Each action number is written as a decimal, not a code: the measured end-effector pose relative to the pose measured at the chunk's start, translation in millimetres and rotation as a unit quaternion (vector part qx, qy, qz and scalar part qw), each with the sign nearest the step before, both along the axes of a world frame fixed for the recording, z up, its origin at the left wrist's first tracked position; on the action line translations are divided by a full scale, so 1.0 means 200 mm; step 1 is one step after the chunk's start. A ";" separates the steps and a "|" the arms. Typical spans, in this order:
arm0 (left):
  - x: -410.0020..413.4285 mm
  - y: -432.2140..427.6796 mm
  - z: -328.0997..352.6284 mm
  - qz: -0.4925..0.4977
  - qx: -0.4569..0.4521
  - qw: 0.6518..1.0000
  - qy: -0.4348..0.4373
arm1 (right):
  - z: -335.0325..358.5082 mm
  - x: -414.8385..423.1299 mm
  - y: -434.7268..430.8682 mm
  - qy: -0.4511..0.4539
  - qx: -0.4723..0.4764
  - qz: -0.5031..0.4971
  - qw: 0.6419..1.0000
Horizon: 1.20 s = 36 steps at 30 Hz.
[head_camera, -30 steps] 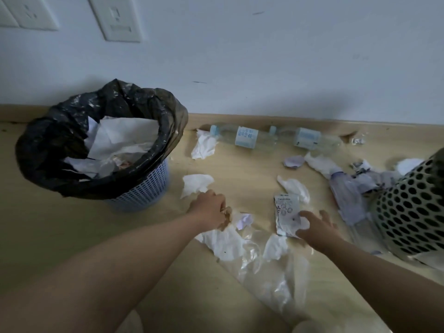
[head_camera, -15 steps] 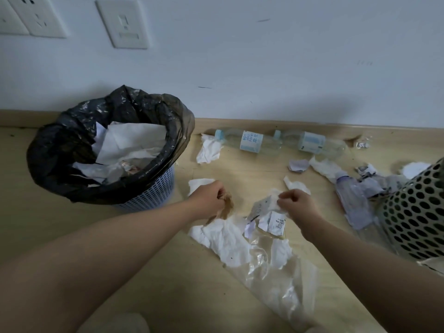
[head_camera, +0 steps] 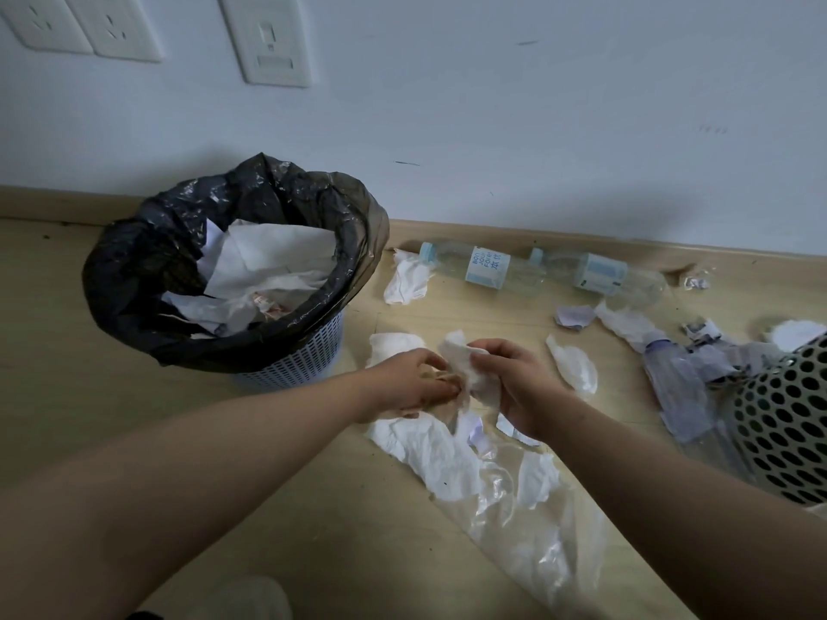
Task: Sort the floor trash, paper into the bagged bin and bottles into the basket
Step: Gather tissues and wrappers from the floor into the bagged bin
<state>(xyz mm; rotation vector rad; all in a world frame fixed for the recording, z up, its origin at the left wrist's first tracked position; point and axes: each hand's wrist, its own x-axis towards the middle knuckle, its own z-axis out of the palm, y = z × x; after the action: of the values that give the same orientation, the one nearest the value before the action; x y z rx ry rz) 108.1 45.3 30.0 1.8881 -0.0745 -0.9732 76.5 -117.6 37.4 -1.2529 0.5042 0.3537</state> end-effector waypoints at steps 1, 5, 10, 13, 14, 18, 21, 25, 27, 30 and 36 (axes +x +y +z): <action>0.00 0.00 -0.01 0.005 0.010 1.000 -0.012 | 0.00 0.01 0.01 -0.004 0.004 0.002 1.000; 0.03 0.08 -0.04 0.019 0.094 0.992 -0.077 | 0.01 0.01 0.01 0.002 -0.014 -0.009 1.000; 0.07 0.16 -0.04 0.063 0.103 0.989 -0.084 | -0.01 0.00 -0.07 0.023 -0.053 -0.043 0.997; 0.06 0.13 -0.02 0.045 0.024 0.999 -0.015 | 0.00 -0.01 -0.07 0.026 -0.020 -0.050 0.998; 0.05 0.11 -0.01 0.017 0.014 1.000 0.007 | 0.01 -0.01 -0.06 0.027 -0.005 -0.050 0.998; 0.00 0.02 -0.02 -0.061 -0.001 0.997 0.049 | 0.02 0.00 0.00 0.034 0.019 -0.030 0.999; 0.00 0.00 -0.03 -0.054 0.018 0.997 0.042 | 0.02 0.01 0.00 0.042 -0.002 -0.035 0.998; 0.03 0.10 -0.03 -0.016 0.085 0.996 0.023 | 0.00 0.01 -0.06 0.059 -0.040 -0.121 0.990; 0.05 0.17 -0.04 0.021 0.147 0.989 -0.012 | -0.02 0.01 -0.11 0.068 -0.071 -0.150 0.984; 0.09 0.25 -0.06 0.120 0.215 0.968 -0.039 | -0.05 -0.01 -0.18 0.092 -0.124 -0.148 0.977; 0.05 0.23 -0.09 0.042 0.277 0.943 -0.178 | -0.10 -0.08 -0.14 0.097 -0.213 -0.036 0.971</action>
<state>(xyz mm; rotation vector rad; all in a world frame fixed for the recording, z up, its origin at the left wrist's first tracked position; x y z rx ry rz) 117.6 91.0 11.2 2.5514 0.0772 -0.6166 59.5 -146.3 17.1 -1.6193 0.8218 0.3173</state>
